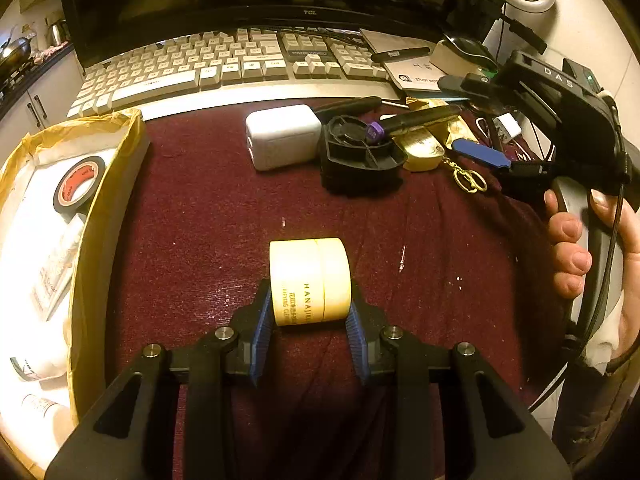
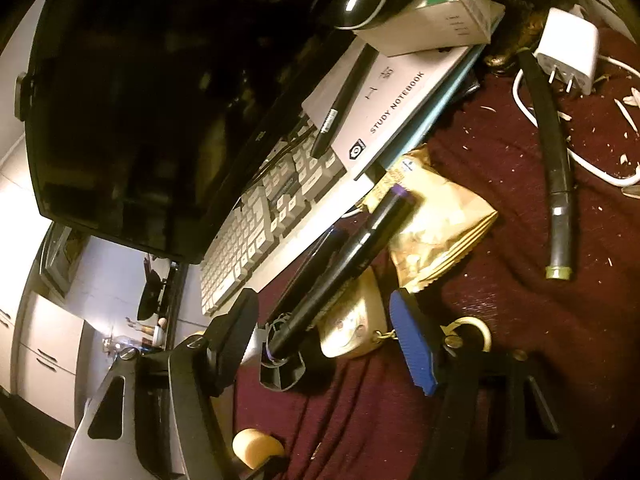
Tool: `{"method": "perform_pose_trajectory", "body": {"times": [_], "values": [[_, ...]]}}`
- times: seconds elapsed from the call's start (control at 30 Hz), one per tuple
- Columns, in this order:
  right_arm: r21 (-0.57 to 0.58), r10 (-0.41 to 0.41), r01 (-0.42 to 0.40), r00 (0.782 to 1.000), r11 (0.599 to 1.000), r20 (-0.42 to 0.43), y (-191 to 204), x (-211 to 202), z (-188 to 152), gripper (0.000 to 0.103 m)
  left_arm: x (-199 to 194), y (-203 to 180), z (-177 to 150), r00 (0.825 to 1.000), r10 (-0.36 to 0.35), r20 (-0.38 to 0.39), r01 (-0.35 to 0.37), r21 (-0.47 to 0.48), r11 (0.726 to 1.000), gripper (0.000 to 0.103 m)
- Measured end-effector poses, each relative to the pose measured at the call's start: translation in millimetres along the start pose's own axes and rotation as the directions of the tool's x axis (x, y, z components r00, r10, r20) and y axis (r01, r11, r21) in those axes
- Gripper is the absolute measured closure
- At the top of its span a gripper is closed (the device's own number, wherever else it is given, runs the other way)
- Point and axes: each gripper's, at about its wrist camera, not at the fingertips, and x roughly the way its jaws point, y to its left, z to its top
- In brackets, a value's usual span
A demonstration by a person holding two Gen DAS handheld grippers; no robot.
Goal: Organize rigid objects
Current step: 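Lift the yellow tape roll with the left tool while the right tool grasps the black marker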
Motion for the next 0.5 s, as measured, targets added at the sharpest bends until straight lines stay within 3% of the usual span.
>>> {"method": "perform_pose_trajectory", "body": {"times": [0.3, 0.43, 0.5], "values": [[-0.019, -0.036, 0.036, 0.999, 0.999, 0.008, 8, 13, 1, 0.041, 0, 0, 1, 1.0, 0.0, 0.001, 0.0, -0.001, 1.0, 0.071], [-0.013, -0.075, 0.075, 0.997, 0.997, -0.007, 5, 31, 6, 0.053, 0, -1, 1, 1.0, -0.004, 0.001, 0.004, -0.005, 1.0, 0.071], [-0.014, -0.088, 0.088, 0.996, 0.996, -0.011, 4, 38, 7, 0.066, 0, -1, 1, 1.0, -0.007, 0.002, 0.007, -0.007, 1.0, 0.071]]}}
